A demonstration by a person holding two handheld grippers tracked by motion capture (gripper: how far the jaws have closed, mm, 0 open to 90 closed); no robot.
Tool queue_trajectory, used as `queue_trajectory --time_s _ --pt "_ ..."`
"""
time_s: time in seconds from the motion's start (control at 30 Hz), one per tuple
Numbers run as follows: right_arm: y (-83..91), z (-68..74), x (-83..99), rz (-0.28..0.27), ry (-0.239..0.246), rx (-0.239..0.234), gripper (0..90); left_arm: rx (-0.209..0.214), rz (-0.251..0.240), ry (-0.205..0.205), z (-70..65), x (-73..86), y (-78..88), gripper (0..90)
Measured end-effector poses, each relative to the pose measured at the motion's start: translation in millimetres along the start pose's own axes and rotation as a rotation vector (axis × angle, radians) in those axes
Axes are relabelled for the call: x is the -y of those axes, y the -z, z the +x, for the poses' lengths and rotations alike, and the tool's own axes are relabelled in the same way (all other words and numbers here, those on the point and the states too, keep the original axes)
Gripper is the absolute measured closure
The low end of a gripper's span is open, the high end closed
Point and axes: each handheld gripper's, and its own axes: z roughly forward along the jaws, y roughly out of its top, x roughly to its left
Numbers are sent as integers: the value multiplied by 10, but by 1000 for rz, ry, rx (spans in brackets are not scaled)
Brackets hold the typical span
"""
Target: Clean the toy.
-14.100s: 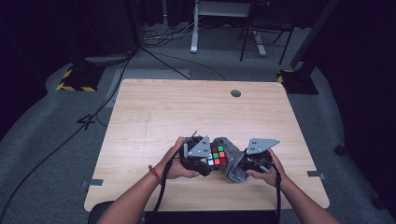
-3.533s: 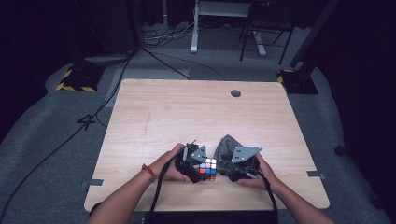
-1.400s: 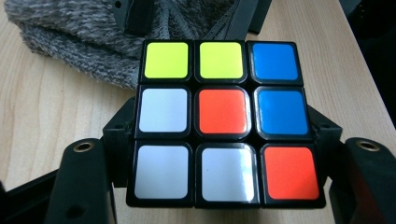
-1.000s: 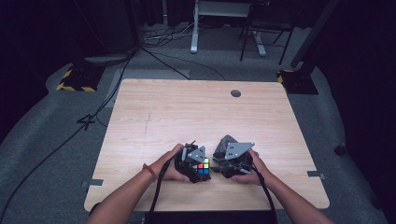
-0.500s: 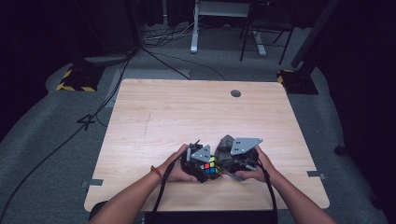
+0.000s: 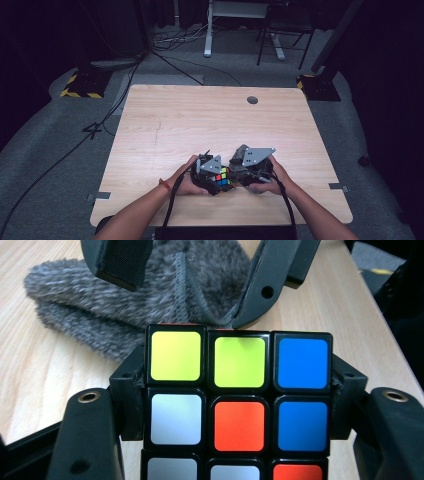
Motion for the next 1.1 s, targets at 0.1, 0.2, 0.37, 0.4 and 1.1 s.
queue_trajectory --time_s 0.1,0.2,0.37,0.4,1.1 --pt "-40 21 -35 -5 6 -7 500 8 14 10 11 32 17 321" --pt "-82 45 -100 3 25 -5 495 11 24 10 17 62 46 321" --pt "-167 66 -169 29 42 -16 492 -14 62 -7 -3 101 123 321" --pt "-191 73 -183 28 41 -19 483 -7 75 -5 -4 114 118 323" --pt "-519 205 -385 31 56 -69 464 -67 186 -2 -53 340 346 275"
